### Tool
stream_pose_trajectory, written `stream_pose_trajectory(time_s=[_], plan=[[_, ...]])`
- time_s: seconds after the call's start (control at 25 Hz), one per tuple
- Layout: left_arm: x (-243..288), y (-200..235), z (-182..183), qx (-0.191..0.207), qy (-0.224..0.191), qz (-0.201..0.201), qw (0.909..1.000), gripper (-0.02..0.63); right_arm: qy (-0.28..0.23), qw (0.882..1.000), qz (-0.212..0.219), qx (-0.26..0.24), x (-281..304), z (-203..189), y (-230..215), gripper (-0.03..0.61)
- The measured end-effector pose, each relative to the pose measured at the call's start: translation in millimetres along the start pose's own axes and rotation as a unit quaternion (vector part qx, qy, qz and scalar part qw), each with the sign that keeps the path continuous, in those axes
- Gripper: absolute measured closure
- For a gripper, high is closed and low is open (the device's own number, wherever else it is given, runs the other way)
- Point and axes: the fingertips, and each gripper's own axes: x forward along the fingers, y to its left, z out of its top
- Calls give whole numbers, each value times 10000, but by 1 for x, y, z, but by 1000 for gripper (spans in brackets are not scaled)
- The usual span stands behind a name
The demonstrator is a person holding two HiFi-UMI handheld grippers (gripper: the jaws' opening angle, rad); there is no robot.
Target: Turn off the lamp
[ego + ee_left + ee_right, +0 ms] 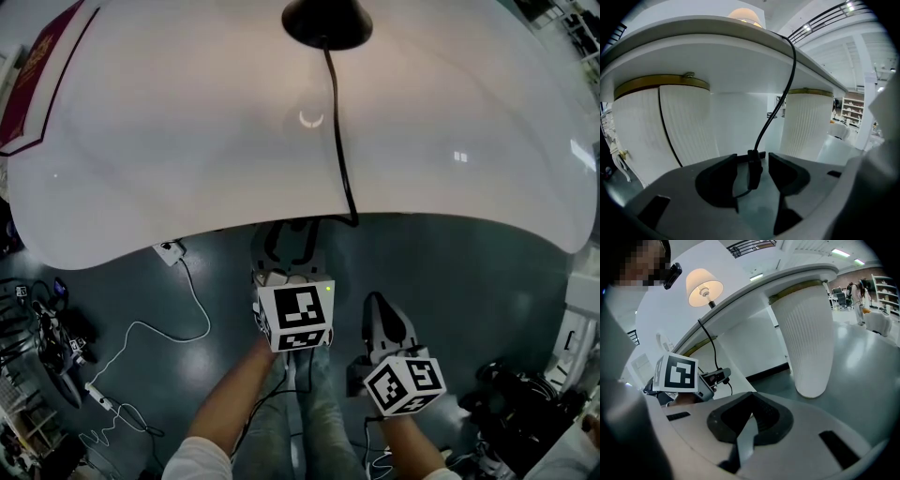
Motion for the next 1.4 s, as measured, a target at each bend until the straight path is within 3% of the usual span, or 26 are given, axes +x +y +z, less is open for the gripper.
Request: stream_pose_trajectory(time_s=[0.08, 0.2, 1.4], plan=[[0, -1, 0, 5, -19, 31, 10000, 399, 10, 10000, -20, 12, -1, 0, -3, 580], [-3, 0, 1, 13, -58, 151, 9999, 487, 21, 10000, -44, 30, -2, 1, -6, 580], [-4, -1, -2, -26, -43, 182, 9998, 518, 69, 9999, -56, 64, -1, -3, -10, 580]])
